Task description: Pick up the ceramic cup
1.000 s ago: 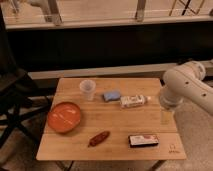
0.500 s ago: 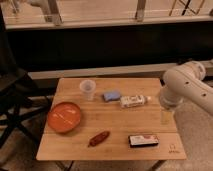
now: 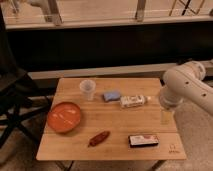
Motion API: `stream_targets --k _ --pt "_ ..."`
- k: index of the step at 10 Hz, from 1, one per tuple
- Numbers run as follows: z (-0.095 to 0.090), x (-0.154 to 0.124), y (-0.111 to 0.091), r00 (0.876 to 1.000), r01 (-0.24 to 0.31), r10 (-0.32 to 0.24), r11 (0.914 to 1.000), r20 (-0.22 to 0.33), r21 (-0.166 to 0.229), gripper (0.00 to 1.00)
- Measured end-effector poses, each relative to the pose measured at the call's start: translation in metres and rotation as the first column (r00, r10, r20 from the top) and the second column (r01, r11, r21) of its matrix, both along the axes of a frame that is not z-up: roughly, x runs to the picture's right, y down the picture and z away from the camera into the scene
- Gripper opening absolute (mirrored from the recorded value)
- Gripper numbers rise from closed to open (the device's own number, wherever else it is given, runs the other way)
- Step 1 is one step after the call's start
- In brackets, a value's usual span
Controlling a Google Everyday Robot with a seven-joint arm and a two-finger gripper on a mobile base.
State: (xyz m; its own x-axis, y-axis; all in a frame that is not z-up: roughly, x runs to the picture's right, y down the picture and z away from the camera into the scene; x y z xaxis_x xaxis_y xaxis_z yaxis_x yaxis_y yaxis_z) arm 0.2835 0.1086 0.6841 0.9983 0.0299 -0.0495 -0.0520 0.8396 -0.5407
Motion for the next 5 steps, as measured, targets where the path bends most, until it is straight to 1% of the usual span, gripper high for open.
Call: stream_targets --k 3,4,5 --pt "0.0 0.0 0.0 1.0 0.002 -0.002 1.0 -0.001 0.001 0.8" --pt "0.001 -0.005 -0.004 1.0 0.019 -0.019 0.9998 0.004 0.006 0.8" --pt "0.004 -0.02 -0.013 0.998 0.054 -0.054 0.9983 0.022 0.02 0.8"
